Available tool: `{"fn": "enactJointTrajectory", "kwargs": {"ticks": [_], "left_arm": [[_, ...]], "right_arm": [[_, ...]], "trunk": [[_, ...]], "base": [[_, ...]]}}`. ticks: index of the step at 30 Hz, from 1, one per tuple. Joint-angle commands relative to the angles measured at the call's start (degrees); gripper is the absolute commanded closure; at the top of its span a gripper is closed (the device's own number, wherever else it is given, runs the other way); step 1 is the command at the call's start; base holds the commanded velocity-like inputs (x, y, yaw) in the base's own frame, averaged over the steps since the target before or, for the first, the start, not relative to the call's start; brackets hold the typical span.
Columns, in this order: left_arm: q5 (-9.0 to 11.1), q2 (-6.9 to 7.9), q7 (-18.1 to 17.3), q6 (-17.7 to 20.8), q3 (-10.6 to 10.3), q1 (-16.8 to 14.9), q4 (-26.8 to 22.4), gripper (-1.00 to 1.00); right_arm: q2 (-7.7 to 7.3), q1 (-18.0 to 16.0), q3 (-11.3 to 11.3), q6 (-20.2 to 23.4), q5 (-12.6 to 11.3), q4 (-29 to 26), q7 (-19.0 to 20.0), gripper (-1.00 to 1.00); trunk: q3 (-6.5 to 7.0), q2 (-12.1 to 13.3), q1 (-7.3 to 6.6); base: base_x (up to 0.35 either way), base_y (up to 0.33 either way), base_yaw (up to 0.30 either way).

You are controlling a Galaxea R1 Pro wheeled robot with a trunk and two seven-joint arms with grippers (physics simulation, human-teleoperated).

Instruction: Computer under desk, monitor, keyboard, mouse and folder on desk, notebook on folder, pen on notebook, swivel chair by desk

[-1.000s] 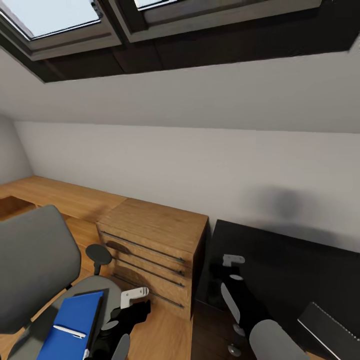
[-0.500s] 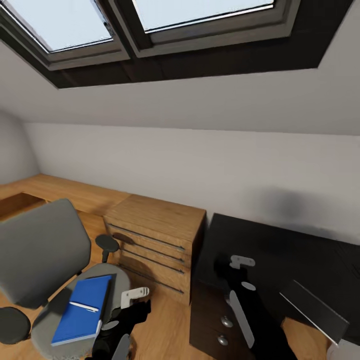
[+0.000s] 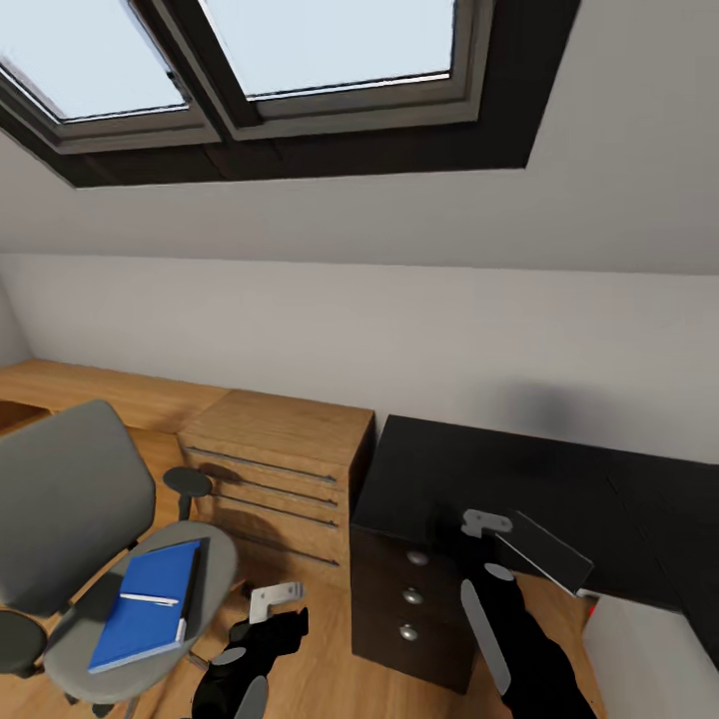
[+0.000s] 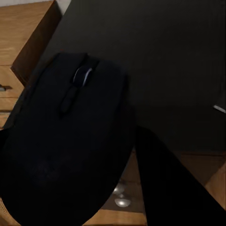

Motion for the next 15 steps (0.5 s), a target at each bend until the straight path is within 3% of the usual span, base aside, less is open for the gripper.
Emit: {"fn": "enactJointTrajectory", "kwargs": {"ticks": [1, 7, 8, 9, 11, 12, 15], "left_arm": [[0.54, 0.02, 0.57, 0.11, -0.01, -0.04, 1.04, -1.0], [0.58, 0.08, 0.42, -1.49, 0.1, -0.04, 11.17, -1.0], [0.57, 0.06, 0.34, -3.31, 0.02, -0.04, 14.32, -1.0], [0.36, 0.08, -0.17, -17.54, -0.58, -0.04, 31.81, -1.0], [0.26, 0.22, -0.25, -19.55, -0.6, -0.04, 35.65, -1.0], [0.2, 0.35, -0.29, -22.7, -0.53, -0.04, 37.89, -1.0], [0.39, 0.49, -0.25, -24.71, -0.3, -0.04, 38.14, -1.0]], "right_arm": [[-0.02, -0.05, 0.14, 0.15, -0.8, -0.06, -0.62, 1.0], [-0.17, -0.05, -1.82, 0.25, -0.81, -0.15, -0.65, 1.0], [-0.18, -0.05, -2.03, 0.25, -0.81, -0.16, -0.65, 1.0], [-0.19, -0.05, -2.61, 0.18, -0.8, -0.17, -0.75, 1.0], [-0.21, -0.05, -3.4, 0.05, -0.75, -0.12, -0.72, 1.0], [-1.08, -0.05, -5.7, -0.11, -0.71, -0.02, -0.63, 1.0], [-2.71, -0.05, -6.72, -0.06, -0.77, 0.06, -0.53, 1.0]], "trunk": [[0.15, 0.35, -0.22], [1.41, 2.76, -1.54], [1.6, 3.16, -1.76], [1.78, 3.56, -1.98], [1.78, 3.56, -1.98], [1.81, 3.56, -1.98], [1.9, 3.56, -1.98]], "base": [[-0.038, -0.006, -0.264], [-0.008, -0.001, -0.225], [-0.002, 0.0, -0.081], [0.0, 0.0, -0.007], [0.0, 0.0, -0.003], [0.0, 0.0, -0.16], [0.0, 0.0, -0.23]]}}
